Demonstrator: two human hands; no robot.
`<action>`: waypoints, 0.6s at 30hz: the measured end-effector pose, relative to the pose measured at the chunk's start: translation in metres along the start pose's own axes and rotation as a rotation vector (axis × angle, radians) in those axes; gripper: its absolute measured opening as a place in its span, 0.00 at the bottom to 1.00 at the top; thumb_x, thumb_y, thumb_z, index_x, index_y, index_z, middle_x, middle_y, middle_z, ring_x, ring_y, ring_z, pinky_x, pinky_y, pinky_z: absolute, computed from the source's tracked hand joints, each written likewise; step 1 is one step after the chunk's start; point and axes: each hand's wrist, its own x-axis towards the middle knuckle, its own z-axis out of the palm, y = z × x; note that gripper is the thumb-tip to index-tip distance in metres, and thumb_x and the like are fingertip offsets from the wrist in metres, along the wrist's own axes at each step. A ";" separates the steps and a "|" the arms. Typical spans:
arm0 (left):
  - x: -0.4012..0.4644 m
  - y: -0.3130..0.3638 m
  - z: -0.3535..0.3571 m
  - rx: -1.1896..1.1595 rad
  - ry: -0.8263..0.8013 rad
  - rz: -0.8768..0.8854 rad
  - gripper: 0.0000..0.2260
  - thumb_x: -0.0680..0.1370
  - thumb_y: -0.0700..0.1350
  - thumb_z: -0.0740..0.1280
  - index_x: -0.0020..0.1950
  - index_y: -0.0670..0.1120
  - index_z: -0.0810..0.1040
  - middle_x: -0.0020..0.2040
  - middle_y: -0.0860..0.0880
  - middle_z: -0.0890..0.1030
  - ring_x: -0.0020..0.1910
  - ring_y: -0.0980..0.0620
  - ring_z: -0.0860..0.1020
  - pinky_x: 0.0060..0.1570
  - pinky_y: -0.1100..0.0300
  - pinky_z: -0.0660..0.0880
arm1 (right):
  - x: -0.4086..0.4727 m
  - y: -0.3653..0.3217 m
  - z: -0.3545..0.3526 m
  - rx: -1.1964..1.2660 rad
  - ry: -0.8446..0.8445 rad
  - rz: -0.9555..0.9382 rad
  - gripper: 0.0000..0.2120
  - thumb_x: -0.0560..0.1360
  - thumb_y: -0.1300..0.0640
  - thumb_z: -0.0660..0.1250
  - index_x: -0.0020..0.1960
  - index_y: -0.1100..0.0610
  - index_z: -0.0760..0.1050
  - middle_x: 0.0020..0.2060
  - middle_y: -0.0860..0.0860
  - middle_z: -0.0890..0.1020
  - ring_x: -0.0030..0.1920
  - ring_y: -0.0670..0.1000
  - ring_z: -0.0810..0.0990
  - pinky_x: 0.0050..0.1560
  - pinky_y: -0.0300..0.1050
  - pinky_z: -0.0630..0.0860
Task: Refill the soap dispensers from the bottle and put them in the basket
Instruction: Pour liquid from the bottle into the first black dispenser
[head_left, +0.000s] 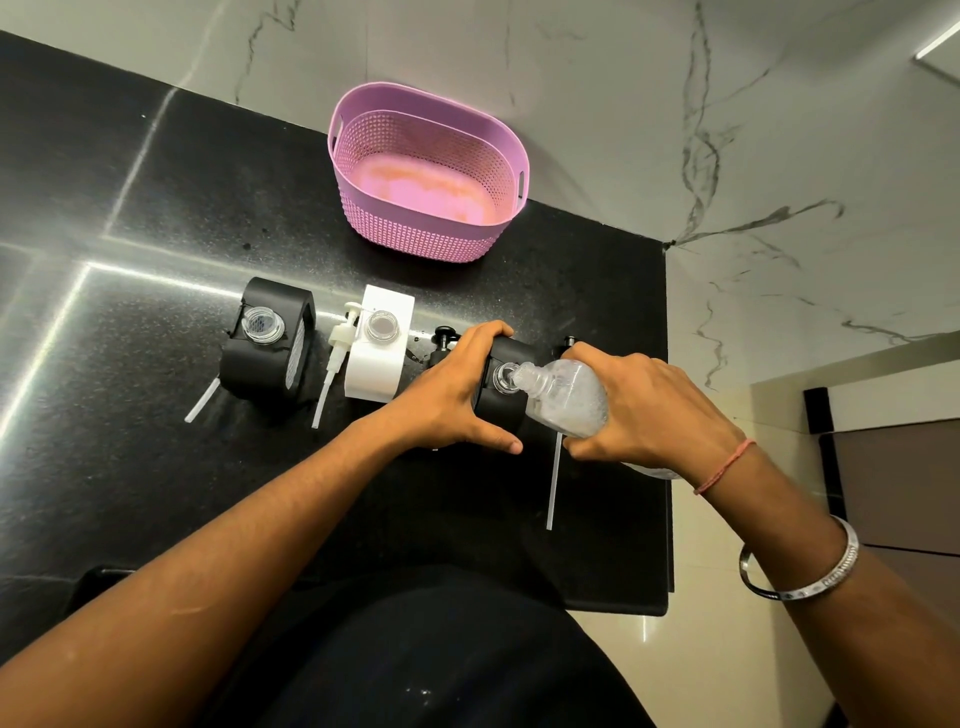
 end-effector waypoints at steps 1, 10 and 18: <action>0.000 0.000 0.000 0.001 -0.001 0.000 0.54 0.62 0.54 0.88 0.78 0.58 0.57 0.71 0.58 0.65 0.69 0.51 0.73 0.69 0.45 0.76 | 0.000 0.000 0.000 -0.002 0.004 -0.001 0.40 0.66 0.37 0.79 0.71 0.44 0.65 0.53 0.45 0.77 0.48 0.49 0.77 0.46 0.42 0.76; 0.000 0.000 0.000 0.007 -0.005 0.000 0.54 0.63 0.54 0.88 0.78 0.58 0.56 0.71 0.58 0.65 0.69 0.51 0.73 0.69 0.45 0.76 | -0.001 0.000 0.000 0.025 -0.006 0.001 0.40 0.66 0.37 0.80 0.71 0.43 0.65 0.54 0.46 0.78 0.51 0.50 0.79 0.51 0.48 0.82; 0.001 -0.002 0.000 -0.001 0.000 0.003 0.54 0.62 0.54 0.88 0.78 0.58 0.57 0.71 0.58 0.64 0.69 0.51 0.73 0.69 0.45 0.76 | -0.001 -0.001 0.001 -0.007 0.010 0.011 0.39 0.65 0.36 0.79 0.70 0.43 0.65 0.53 0.47 0.79 0.49 0.52 0.80 0.49 0.51 0.82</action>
